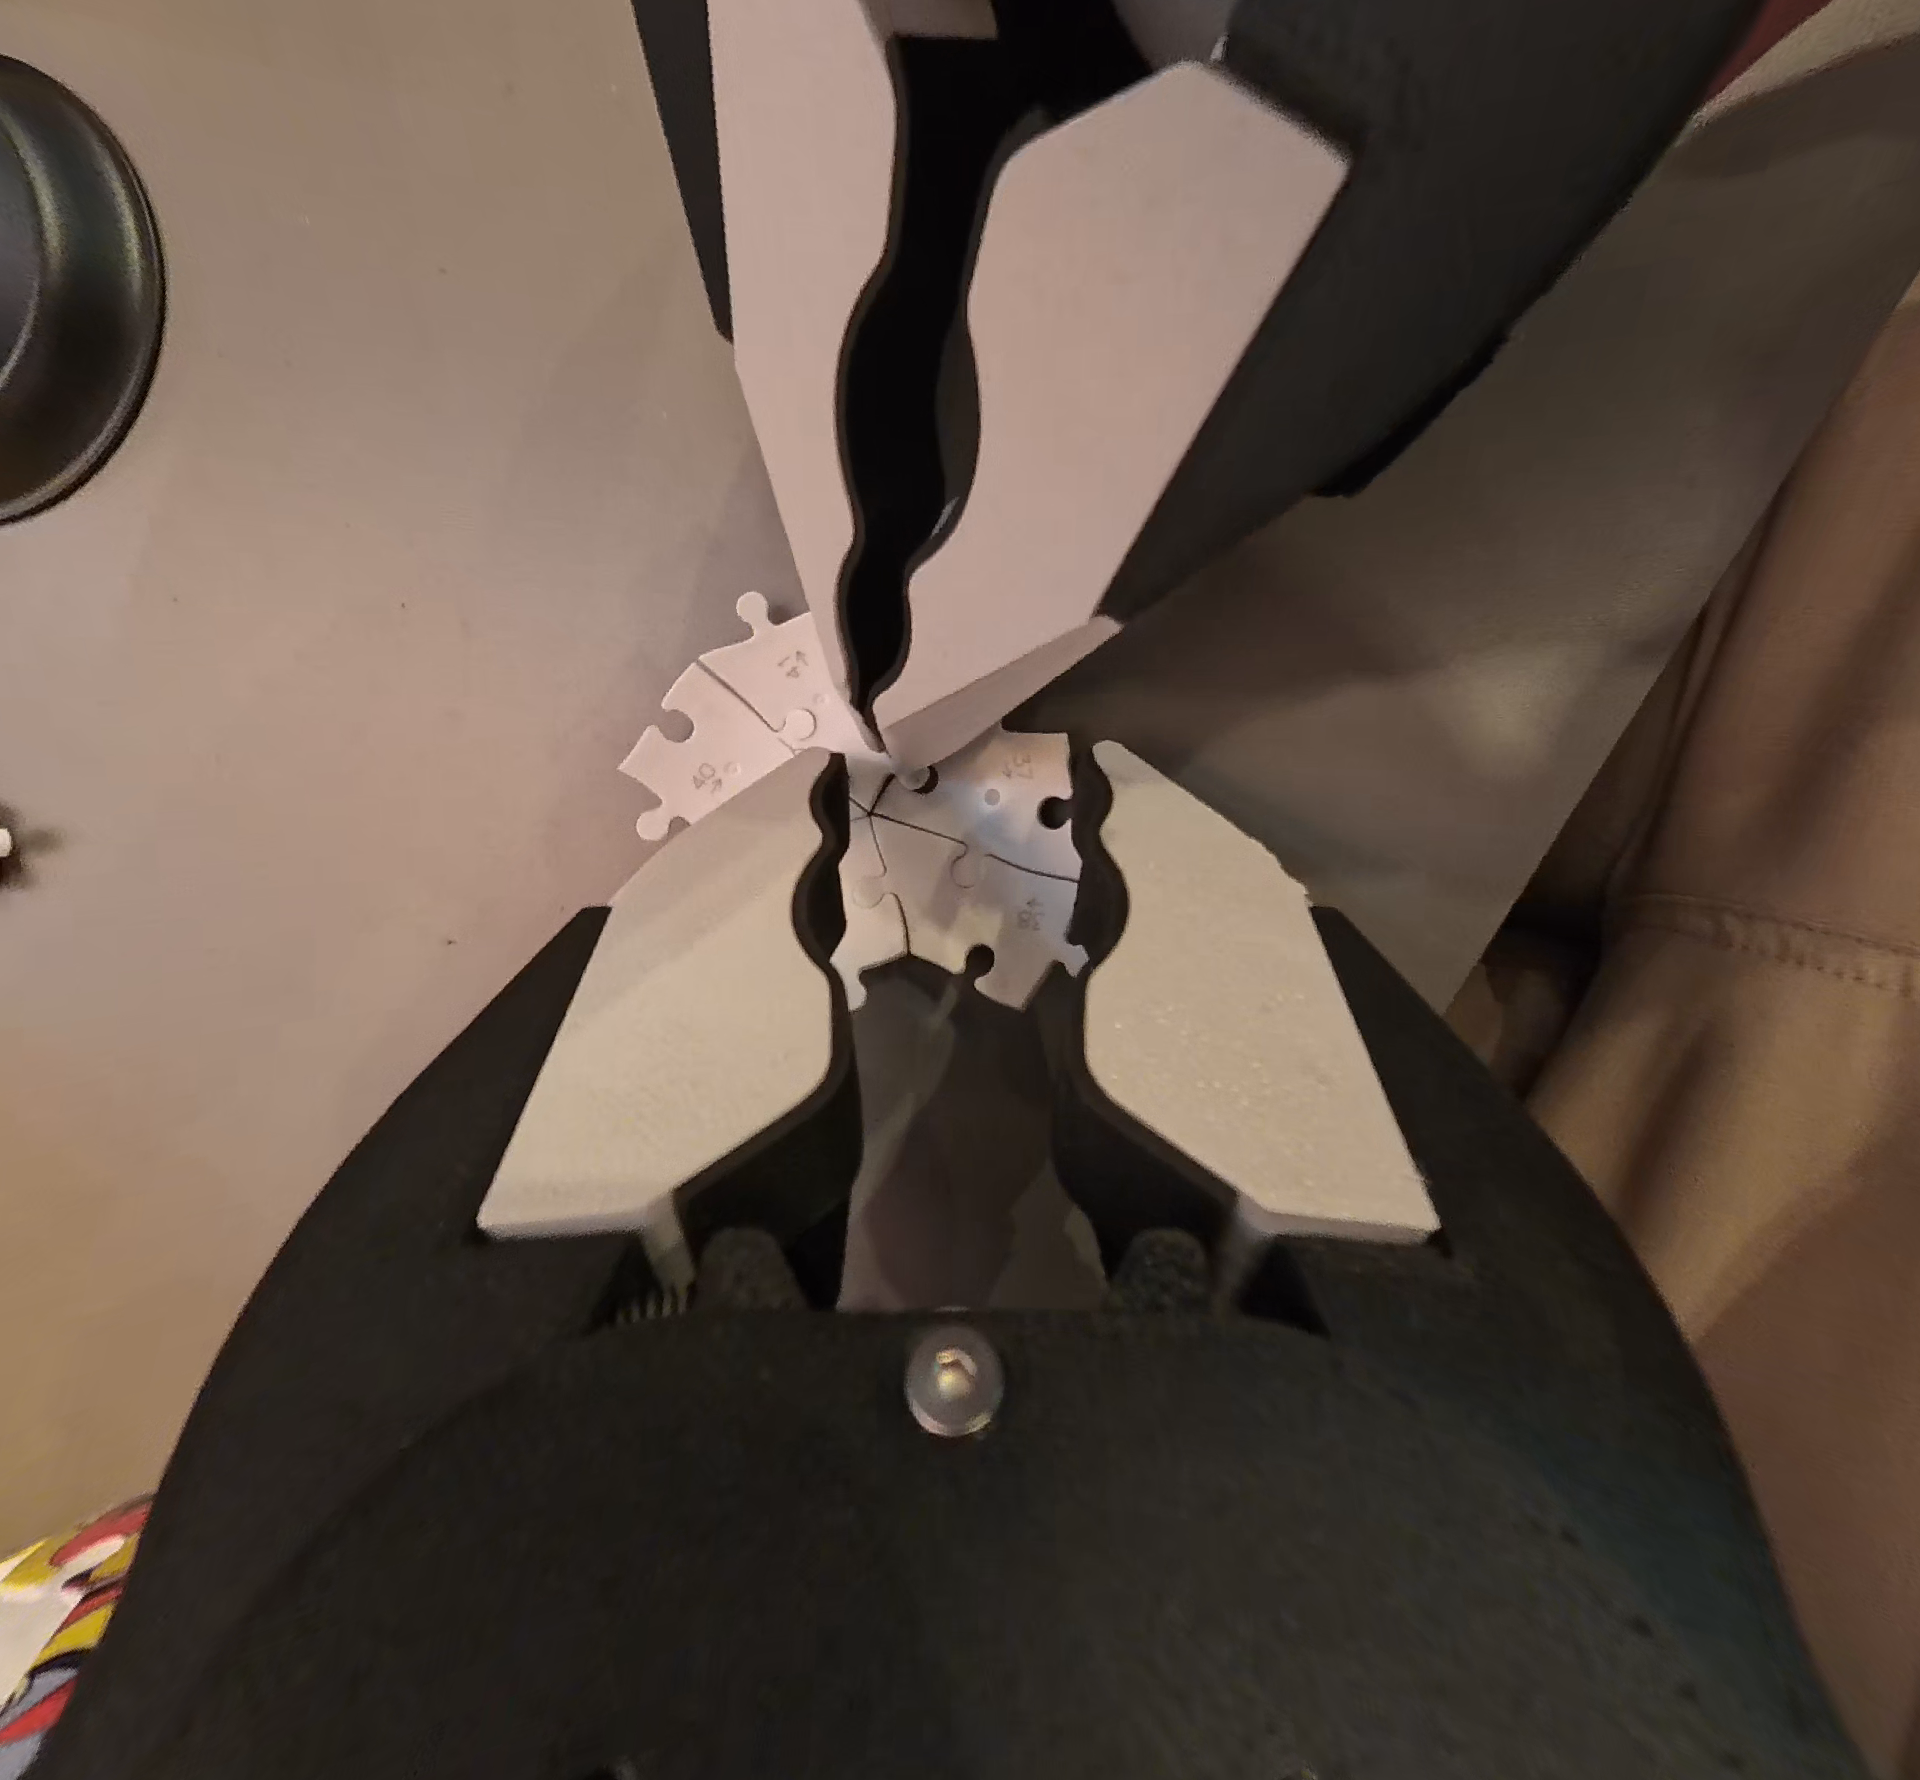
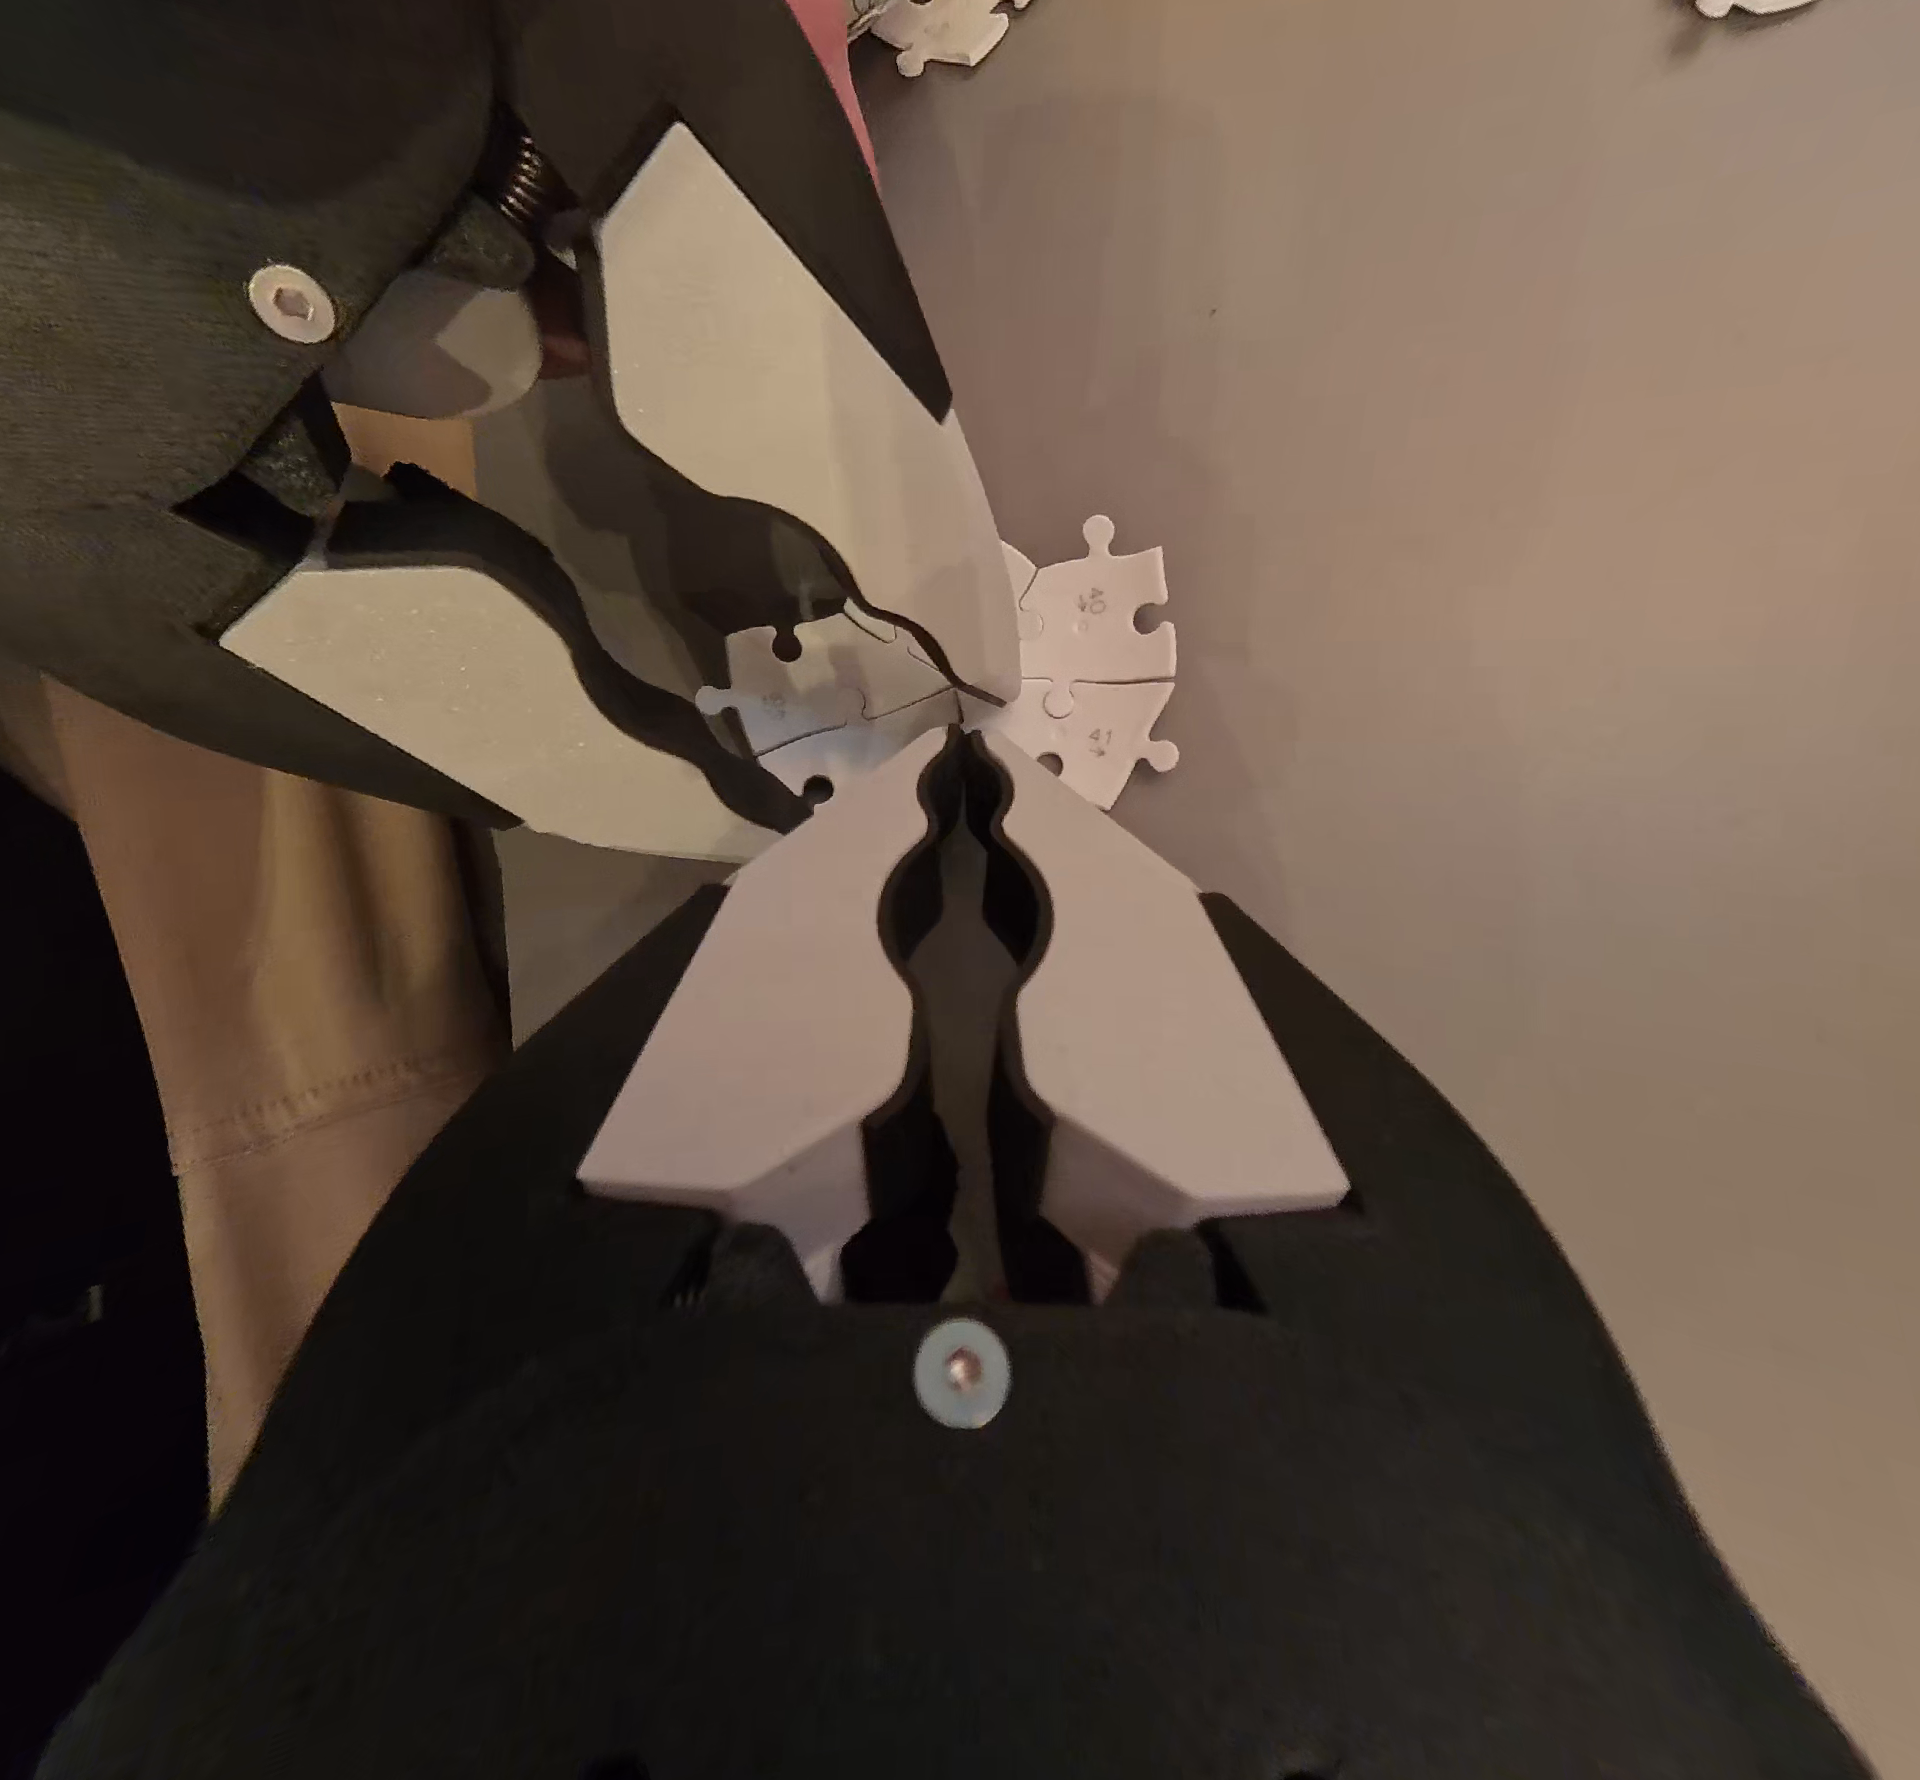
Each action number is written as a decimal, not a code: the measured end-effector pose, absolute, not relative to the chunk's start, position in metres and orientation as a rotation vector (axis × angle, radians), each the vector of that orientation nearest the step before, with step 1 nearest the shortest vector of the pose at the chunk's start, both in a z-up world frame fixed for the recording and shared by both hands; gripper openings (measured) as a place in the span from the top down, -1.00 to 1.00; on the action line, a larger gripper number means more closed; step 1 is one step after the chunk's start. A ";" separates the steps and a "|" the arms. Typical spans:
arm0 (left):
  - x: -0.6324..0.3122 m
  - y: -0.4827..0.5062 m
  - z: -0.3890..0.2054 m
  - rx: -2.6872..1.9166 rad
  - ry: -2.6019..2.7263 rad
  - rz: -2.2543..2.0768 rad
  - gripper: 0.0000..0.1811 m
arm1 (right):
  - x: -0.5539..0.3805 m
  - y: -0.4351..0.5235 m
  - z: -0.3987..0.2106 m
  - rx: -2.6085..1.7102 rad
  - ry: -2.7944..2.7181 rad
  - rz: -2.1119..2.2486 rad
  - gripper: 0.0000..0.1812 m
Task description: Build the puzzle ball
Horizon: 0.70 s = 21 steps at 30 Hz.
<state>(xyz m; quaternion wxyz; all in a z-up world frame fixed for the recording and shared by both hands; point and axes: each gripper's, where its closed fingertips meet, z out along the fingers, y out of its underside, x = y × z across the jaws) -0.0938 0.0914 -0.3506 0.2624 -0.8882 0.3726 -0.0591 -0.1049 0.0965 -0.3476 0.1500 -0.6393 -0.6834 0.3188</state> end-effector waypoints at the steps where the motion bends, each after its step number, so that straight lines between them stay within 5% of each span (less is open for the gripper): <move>1: -0.094 0.091 -0.350 -2.406 1.011 -0.151 0.56 | -0.105 0.097 -0.348 -1.838 -1.963 0.912 1.00; 21: -0.112 0.071 -0.340 -2.431 0.775 0.002 0.57 | -0.104 0.096 -0.348 -1.886 -2.039 0.866 1.00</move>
